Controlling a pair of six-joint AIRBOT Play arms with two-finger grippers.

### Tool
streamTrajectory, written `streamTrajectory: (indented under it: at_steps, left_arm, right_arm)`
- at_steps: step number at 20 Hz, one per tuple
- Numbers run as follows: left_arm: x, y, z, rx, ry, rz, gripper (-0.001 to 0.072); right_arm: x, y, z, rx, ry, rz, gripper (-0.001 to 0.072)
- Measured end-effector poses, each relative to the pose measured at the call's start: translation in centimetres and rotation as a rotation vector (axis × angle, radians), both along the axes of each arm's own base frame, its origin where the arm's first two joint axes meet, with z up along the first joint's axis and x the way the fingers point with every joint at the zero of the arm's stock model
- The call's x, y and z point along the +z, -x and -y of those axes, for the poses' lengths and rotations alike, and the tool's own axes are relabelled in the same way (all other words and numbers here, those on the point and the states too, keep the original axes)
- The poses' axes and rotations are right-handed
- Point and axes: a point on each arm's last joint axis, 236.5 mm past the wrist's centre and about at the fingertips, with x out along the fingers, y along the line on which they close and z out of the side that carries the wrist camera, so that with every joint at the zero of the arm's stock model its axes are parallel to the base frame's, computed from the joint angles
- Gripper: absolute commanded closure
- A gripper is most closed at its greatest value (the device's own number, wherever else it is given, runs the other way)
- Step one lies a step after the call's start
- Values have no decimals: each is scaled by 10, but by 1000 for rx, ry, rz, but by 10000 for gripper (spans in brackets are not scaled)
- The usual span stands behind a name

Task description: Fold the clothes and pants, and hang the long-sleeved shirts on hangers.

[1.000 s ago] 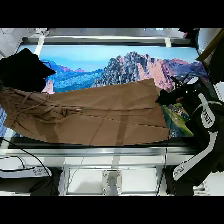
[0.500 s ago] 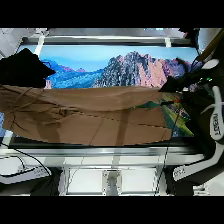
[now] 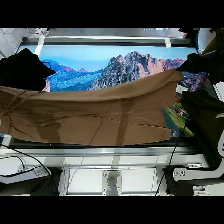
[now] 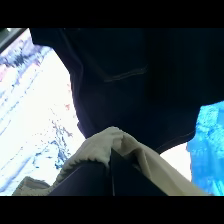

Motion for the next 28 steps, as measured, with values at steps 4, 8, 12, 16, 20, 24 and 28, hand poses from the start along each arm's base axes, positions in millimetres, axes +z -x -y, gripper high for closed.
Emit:
streamTrajectory:
  at_steps: [4,8,12,16,20,24,28]
  left_arm:
    - [-44,-18,-1,-20,40,-47,688]
    - [-75,-46,-2,-28,34,-45,688]
    - [-89,-78,2,-21,3,7,688]
    - [-82,-101,-6,110,50,139,-5]
    - [-76,-99,-3,135,81,148,-9]
    - [-82,-44,1,77,23,-90,-5]
    - [-95,72,-2,128,-29,-355,5]
  right_arm:
    - [-78,-50,22,-171,-67,-134,701]
    - [-148,-102,25,-333,-212,-188,698]
    - [-166,-151,26,-473,-374,-111,276]
    - [-148,-186,36,-569,-475,5,218]
    - [-122,-191,36,-527,-480,56,219]
    - [-114,-143,36,-357,-298,-31,221]
    - [-127,-47,33,-161,-113,-271,241]
